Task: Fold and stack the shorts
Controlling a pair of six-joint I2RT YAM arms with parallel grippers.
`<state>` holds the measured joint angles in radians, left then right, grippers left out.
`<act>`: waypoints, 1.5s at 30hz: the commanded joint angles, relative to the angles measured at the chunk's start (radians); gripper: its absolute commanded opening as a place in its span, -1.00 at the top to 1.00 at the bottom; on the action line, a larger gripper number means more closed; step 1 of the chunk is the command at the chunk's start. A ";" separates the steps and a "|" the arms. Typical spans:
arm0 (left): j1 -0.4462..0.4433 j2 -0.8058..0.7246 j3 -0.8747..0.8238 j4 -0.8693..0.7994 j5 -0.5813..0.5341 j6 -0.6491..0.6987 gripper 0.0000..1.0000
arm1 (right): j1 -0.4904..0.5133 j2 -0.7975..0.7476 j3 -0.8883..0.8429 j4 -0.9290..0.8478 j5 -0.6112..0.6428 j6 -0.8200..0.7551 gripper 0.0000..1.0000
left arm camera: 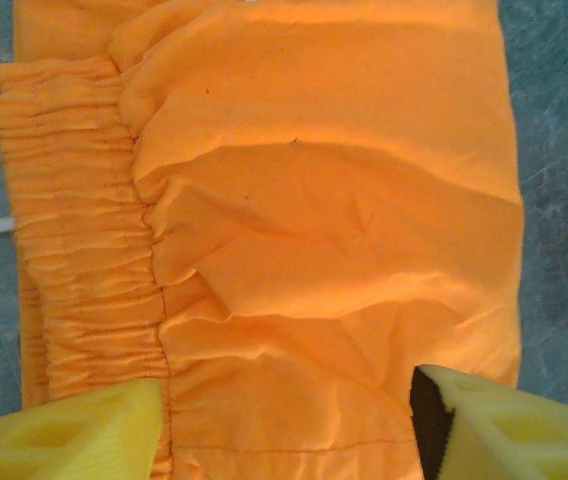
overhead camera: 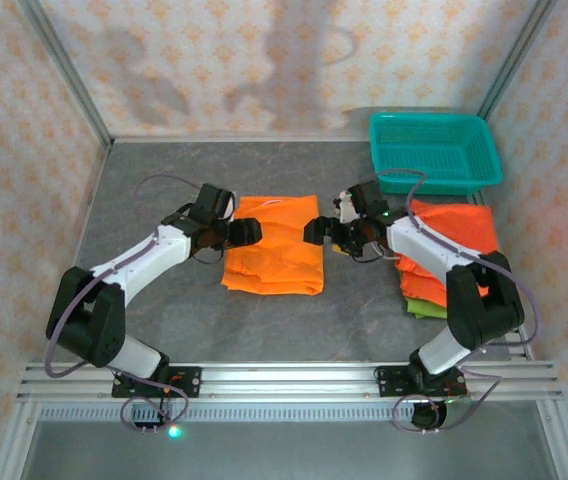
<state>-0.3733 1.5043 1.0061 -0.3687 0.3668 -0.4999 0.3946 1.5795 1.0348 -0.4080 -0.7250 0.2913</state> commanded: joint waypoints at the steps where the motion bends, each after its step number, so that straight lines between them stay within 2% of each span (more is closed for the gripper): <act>1: -0.004 0.045 0.051 -0.026 0.002 0.009 -0.14 | -0.014 0.033 0.048 -0.031 -0.050 -0.060 -0.99; 8: -0.003 0.175 0.054 -0.050 -0.057 -0.004 0.37 | -0.045 0.142 0.145 -0.076 -0.057 -0.115 -0.98; 13: -0.003 0.239 0.023 -0.054 -0.100 -0.002 0.50 | -0.060 0.235 0.236 -0.129 -0.051 -0.159 -0.92; 26: -0.003 0.243 -0.049 -0.004 -0.104 -0.017 0.58 | -0.073 0.393 0.368 -0.161 -0.065 -0.183 -0.71; 45: -0.003 0.253 -0.057 0.019 -0.093 -0.023 0.59 | -0.073 0.455 0.313 -0.031 -0.119 -0.084 -0.34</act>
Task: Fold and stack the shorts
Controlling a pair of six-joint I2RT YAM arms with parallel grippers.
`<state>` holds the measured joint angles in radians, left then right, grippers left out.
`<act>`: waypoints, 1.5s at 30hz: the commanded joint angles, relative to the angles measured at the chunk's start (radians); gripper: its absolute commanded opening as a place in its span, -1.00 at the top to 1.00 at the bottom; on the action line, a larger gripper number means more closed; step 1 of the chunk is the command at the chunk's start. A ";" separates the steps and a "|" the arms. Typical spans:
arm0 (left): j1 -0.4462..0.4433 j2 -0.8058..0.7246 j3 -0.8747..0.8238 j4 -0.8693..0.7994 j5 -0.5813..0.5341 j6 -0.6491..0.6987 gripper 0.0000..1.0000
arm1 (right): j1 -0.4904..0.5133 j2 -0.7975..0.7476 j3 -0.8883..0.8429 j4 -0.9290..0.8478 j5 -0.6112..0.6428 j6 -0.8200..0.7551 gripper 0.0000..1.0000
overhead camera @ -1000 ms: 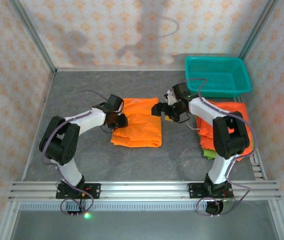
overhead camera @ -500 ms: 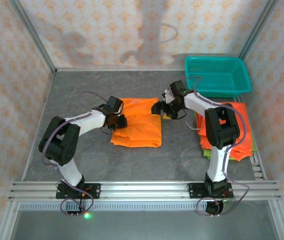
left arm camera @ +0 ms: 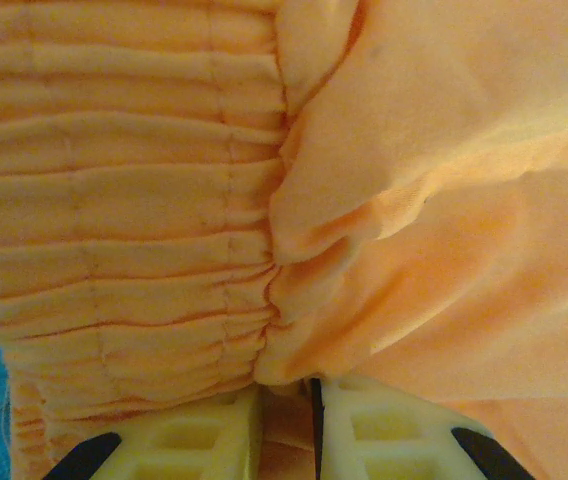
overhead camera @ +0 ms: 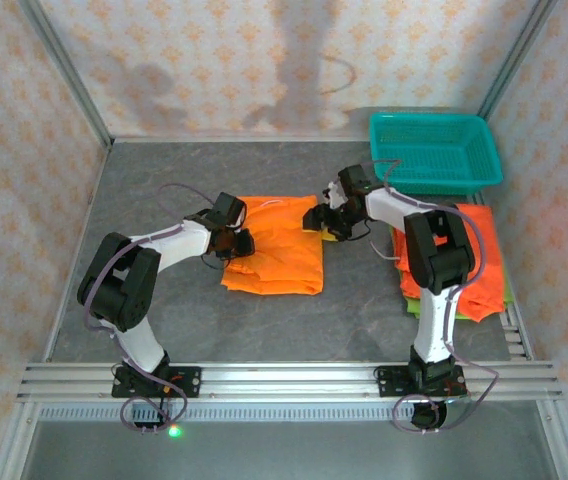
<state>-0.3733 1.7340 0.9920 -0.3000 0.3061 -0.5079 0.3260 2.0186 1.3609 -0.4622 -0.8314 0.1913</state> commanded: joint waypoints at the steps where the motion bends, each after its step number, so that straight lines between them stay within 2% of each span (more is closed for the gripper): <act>1: -0.004 0.023 -0.042 -0.052 -0.033 -0.013 0.59 | -0.004 0.018 -0.015 0.023 -0.011 0.015 -0.33; 11: -0.002 0.031 -0.042 -0.044 -0.025 -0.019 0.60 | 0.002 0.029 -0.036 0.073 -0.041 0.049 -0.01; 20: -0.004 0.034 -0.045 -0.029 -0.013 -0.021 0.61 | 0.019 0.032 -0.050 0.126 -0.055 0.081 0.37; 28: -0.003 -0.060 -0.088 0.049 0.013 -0.021 0.55 | 0.030 0.007 -0.070 0.151 -0.007 0.087 0.97; 31: -0.003 -0.120 -0.099 0.061 0.015 -0.020 0.44 | 0.038 -0.006 -0.062 0.115 0.043 0.060 1.00; 38: -0.004 -0.308 -0.128 0.070 0.033 -0.010 -0.01 | 0.051 -0.055 -0.044 0.018 0.155 0.005 1.00; 45: -0.004 -0.535 -0.179 0.079 0.039 0.013 -0.73 | 0.056 -0.064 -0.006 -0.081 0.196 -0.059 1.00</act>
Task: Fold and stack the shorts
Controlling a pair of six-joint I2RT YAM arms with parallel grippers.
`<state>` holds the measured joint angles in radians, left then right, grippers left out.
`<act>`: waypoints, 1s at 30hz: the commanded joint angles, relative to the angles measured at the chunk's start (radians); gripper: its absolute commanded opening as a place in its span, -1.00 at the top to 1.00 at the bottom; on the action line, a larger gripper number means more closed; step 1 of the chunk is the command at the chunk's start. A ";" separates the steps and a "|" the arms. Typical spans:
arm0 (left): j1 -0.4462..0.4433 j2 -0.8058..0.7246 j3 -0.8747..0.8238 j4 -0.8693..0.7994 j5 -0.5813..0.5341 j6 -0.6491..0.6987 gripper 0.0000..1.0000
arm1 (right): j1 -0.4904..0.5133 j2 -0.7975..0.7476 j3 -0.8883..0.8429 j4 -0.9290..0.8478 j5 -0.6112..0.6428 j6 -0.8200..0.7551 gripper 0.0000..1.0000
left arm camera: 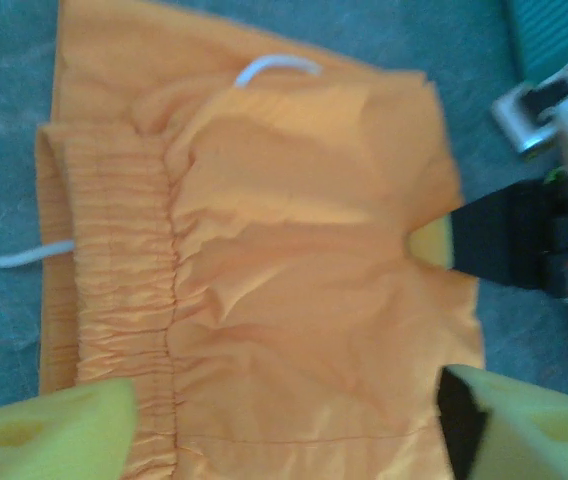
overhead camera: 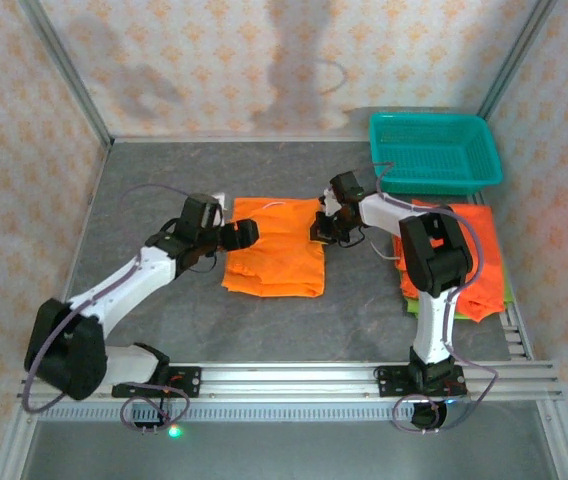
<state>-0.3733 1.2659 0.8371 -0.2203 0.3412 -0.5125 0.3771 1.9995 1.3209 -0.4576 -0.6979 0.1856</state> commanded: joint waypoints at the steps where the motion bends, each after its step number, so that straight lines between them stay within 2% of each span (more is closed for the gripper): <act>1: -0.004 -0.093 -0.033 -0.003 -0.001 0.019 -0.81 | 0.006 -0.048 0.038 -0.104 0.075 -0.065 1.00; 4: -0.003 -0.172 -0.051 -0.010 -0.017 0.019 -0.99 | 0.005 -0.061 0.063 -0.189 0.125 -0.111 1.00; 9: -0.004 -0.247 -0.066 -0.031 -0.025 0.014 -0.99 | 0.005 -0.102 0.097 -0.368 0.250 -0.198 1.00; 16: -0.004 -0.278 -0.092 -0.010 -0.019 0.008 -1.00 | 0.006 -0.189 0.124 -0.588 0.479 -0.268 1.00; 24: -0.003 -0.272 -0.093 0.006 -0.008 0.013 -1.00 | 0.006 -0.258 0.198 -0.772 0.741 -0.264 1.00; 30: -0.004 -0.267 -0.096 0.015 -0.004 0.014 -1.00 | 0.005 -0.284 0.307 -0.881 0.824 -0.232 1.00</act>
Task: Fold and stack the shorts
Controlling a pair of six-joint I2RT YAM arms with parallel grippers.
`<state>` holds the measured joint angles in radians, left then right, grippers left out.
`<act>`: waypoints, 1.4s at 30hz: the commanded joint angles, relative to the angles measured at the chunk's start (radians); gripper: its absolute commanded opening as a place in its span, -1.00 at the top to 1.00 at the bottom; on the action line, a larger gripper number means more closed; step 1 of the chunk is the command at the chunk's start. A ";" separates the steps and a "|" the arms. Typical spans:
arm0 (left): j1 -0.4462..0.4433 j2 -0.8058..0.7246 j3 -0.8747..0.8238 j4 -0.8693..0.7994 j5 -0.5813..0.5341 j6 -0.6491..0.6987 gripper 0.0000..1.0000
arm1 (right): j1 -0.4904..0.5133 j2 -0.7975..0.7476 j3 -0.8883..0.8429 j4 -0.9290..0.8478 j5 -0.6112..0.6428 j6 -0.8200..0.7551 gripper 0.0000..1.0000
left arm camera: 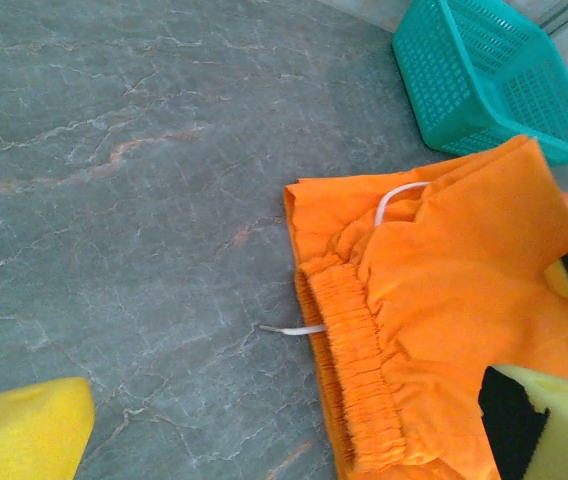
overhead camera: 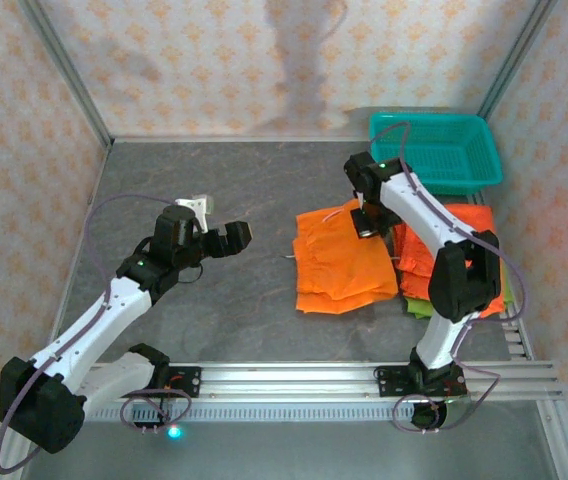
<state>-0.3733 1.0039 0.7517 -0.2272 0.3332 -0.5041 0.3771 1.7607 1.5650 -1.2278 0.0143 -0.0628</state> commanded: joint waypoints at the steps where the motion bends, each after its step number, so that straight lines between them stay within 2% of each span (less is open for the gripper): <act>1: -0.004 -0.006 -0.012 0.022 0.004 0.006 -1.00 | 0.004 -0.048 0.079 -0.125 0.122 0.021 1.00; 18: -0.004 0.003 -0.021 0.045 -0.006 -0.004 -0.99 | 0.005 -0.093 0.261 -0.294 0.209 0.022 1.00; 42: -0.004 0.048 -0.010 0.063 -0.015 -0.017 -0.99 | -0.019 -0.188 0.467 -0.412 0.302 -0.005 1.00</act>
<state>-0.3733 1.0431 0.7422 -0.1913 0.3328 -0.5156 0.3721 1.6192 1.9903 -1.6051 0.2516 -0.0547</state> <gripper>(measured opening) 0.998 0.059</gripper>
